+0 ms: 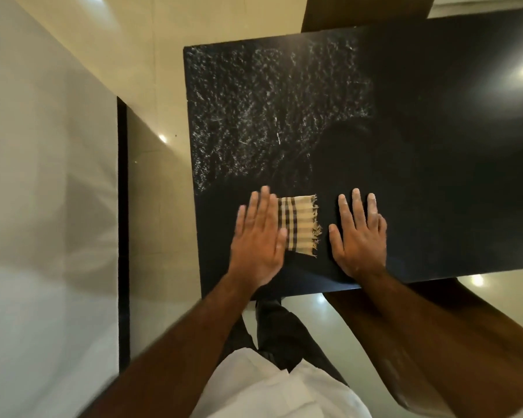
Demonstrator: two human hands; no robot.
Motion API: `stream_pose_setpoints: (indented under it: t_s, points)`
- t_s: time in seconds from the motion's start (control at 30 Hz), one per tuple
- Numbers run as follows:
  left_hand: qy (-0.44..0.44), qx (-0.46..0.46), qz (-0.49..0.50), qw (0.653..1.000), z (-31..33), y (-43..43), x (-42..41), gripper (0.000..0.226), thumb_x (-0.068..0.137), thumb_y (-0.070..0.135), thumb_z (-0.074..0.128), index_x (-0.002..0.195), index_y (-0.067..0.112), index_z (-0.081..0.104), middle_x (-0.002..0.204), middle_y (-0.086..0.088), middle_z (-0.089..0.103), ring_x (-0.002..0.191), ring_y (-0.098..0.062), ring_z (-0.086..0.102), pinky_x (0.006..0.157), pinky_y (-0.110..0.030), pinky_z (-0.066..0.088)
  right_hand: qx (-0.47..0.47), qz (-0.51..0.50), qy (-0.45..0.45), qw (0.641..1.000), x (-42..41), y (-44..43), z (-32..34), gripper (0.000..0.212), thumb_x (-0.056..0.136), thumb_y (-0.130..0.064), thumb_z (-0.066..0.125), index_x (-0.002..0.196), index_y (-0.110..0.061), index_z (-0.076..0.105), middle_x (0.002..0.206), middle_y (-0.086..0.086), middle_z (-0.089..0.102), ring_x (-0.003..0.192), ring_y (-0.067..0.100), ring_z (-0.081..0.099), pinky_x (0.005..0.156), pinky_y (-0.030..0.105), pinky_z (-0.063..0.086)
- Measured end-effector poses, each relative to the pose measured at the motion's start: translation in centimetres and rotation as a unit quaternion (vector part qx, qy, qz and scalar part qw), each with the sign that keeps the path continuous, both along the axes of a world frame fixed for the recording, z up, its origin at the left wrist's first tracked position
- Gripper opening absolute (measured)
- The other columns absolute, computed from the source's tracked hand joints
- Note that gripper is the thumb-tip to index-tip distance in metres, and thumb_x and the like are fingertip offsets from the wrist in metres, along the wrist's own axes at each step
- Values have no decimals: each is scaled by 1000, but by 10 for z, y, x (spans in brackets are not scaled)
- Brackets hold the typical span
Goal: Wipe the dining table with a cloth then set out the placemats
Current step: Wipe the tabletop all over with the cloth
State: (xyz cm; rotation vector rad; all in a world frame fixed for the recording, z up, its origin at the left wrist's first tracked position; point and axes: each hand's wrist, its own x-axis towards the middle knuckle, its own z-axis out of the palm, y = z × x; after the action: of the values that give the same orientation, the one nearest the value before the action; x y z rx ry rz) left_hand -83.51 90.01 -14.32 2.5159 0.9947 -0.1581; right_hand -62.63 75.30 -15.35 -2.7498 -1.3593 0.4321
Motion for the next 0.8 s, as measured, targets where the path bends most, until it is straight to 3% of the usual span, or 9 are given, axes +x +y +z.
stream_pose_setpoints:
  t_s: [0.1, 0.23, 0.33, 0.43, 0.5, 0.6, 0.7, 0.8]
  points:
    - [54, 10, 70, 996, -18, 19, -54, 78, 112, 53, 17, 177, 15, -6, 185, -7, -20, 171, -26, -18, 139, -58, 5, 46, 0, 23, 999, -34, 30, 6, 78, 111, -59, 39, 178, -22, 23, 187, 9, 9, 172, 40, 8, 129, 65, 30]
    - [85, 39, 41, 995, -33, 27, -76, 79, 113, 54, 16, 177, 15, -8, 185, -7, -22, 172, -28, -17, 139, -60, 6, 36, 58, 36, 997, -99, 65, 0, 81, 110, -66, 38, 179, -30, 16, 188, 7, -1, 172, 42, 1, 130, 62, 24]
    - [76, 57, 36, 995, -36, 26, -76, 79, 114, 51, 20, 178, 13, -5, 186, -8, -18, 172, -29, -13, 139, -59, 6, 33, 28, 34, 998, -135, 67, -11, 81, 110, -69, 36, 179, -31, 14, 188, 7, 0, 172, 42, 0, 131, 63, 24]
    - [69, 68, 34, 995, -38, 25, -77, 78, 115, 50, 22, 178, 12, -3, 186, -9, -15, 173, -29, -10, 139, -59, 7, 47, 58, 51, 996, -155, 41, -13, 78, 110, -70, 42, 178, -38, 20, 188, 4, 5, 172, 42, 4, 131, 62, 25]
    - [65, 73, 32, 995, -38, 27, -77, 77, 115, 50, 21, 178, 12, -2, 186, -9, -14, 173, -30, -9, 139, -58, 8, 39, 69, 51, 996, -152, 17, -13, 78, 109, -71, 45, 177, -42, 21, 188, 2, 6, 172, 43, 8, 130, 63, 29]
    - [67, 79, 35, 994, -37, 27, -77, 77, 115, 51, 19, 178, 12, -1, 186, -9, -13, 173, -30, -8, 139, -59, 10, -4, 7, 17, 1000, -115, -2, -9, 77, 109, -69, 40, 177, -42, 16, 188, 5, 7, 170, 47, 12, 126, 65, 34]
    - [65, 77, 38, 994, -36, 26, -75, 78, 114, 50, 20, 178, 11, 0, 186, -9, -12, 173, -31, -8, 139, -59, 9, -20, -78, -17, 997, -62, 20, -11, 73, 111, -66, 34, 177, -40, 16, 187, 7, 6, 170, 48, 6, 126, 67, 33]
    - [66, 78, 41, 994, -36, 26, -74, 79, 113, 49, 24, 178, 11, -1, 186, -9, -12, 173, -30, -9, 138, -59, 9, 3, -111, -58, 992, -37, 66, -17, 69, 112, -63, 35, 176, -38, 26, 185, 10, 18, 169, 50, 13, 124, 65, 36]
